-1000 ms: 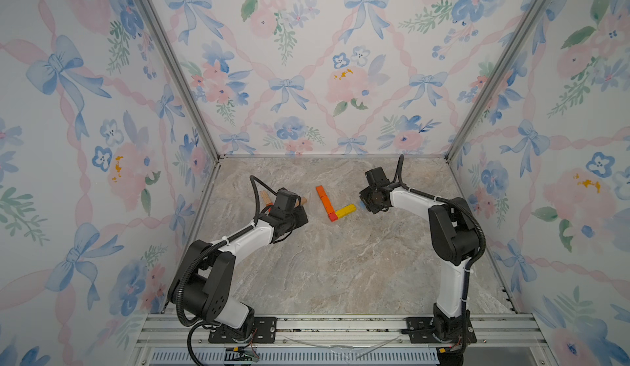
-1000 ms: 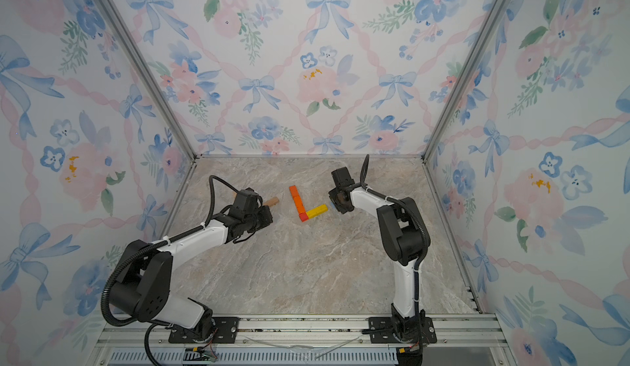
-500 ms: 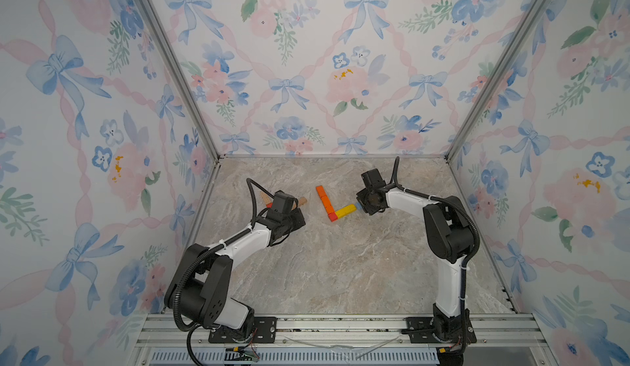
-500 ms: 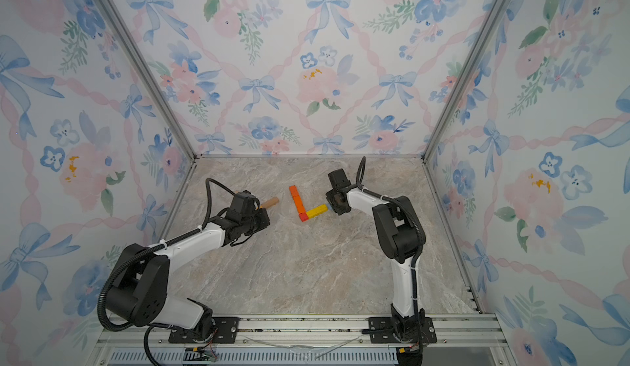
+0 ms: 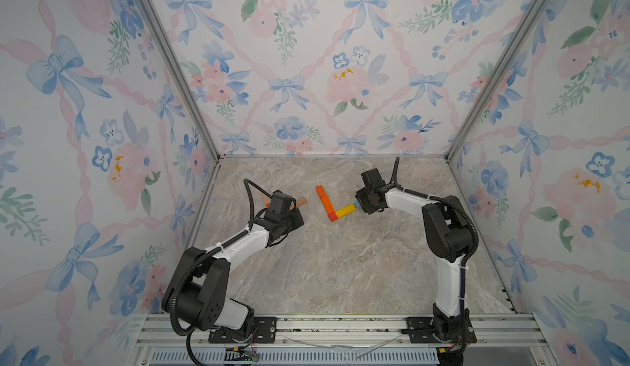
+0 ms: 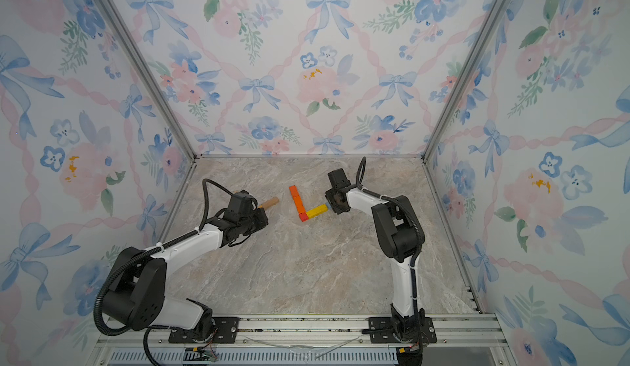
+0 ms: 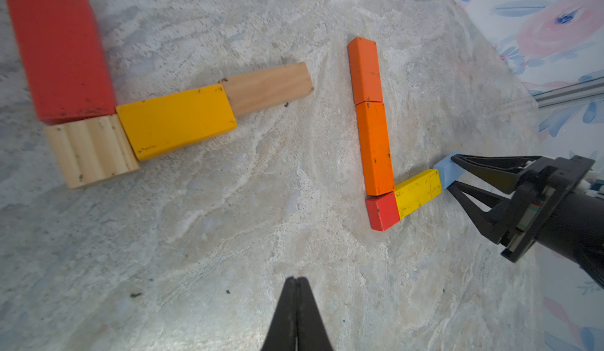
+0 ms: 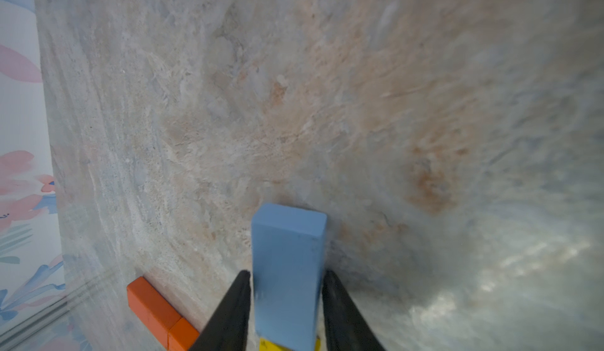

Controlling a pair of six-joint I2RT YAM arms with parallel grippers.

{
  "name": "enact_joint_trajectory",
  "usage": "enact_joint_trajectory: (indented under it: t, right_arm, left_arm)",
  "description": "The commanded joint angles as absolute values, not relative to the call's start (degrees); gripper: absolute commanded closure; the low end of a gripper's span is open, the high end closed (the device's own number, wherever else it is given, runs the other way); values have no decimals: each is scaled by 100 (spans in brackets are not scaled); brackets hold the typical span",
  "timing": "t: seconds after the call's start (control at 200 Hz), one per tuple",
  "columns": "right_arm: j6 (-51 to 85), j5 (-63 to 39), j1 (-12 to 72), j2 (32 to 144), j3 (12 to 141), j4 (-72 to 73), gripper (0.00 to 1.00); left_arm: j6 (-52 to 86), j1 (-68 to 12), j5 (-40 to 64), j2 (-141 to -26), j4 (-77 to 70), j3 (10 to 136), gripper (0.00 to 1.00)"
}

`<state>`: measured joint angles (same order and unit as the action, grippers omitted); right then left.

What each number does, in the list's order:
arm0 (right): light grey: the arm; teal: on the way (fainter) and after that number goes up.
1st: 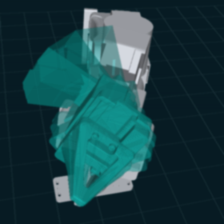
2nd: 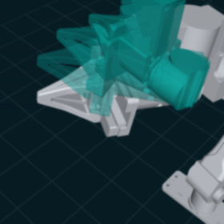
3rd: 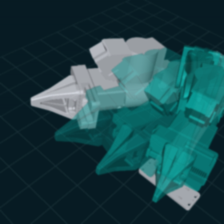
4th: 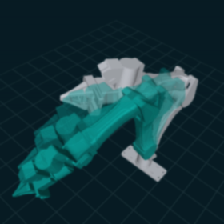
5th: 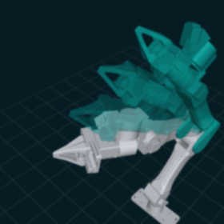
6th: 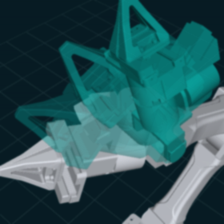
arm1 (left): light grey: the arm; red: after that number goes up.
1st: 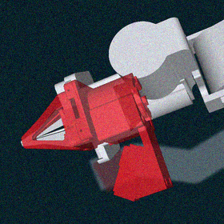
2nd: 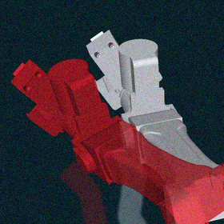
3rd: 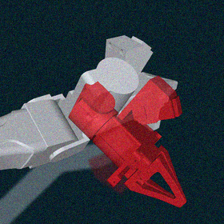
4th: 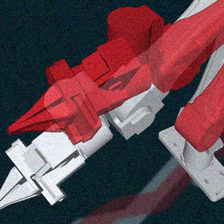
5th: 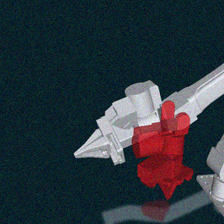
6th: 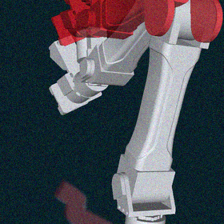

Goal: Assemble the letter v with building blocks
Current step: Assemble the building block at the center of the board.

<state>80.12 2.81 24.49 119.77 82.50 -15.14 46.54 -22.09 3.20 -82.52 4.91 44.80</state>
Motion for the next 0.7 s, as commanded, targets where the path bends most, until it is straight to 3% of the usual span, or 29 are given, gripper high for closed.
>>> enact_joint_trajectory:
  t: [0.0, 0.425, 0.695]
  right_arm:
    - [8130, 222, 2488, 12111, 8209, -1399, 55]
    - [8150, 196, 2448, 11670, 7832, -1040, 36]
    - [8054, 103, 2249, 10522, 6742, -244, 29]
  left_arm:
    - [4641, -2172, 282, -8099, 641, 4353, 93]
    - [4660, -2162, 266, -7981, 677, 4418, 92]
    - [4334, -2204, 546, -8302, 677, 5144, 83]
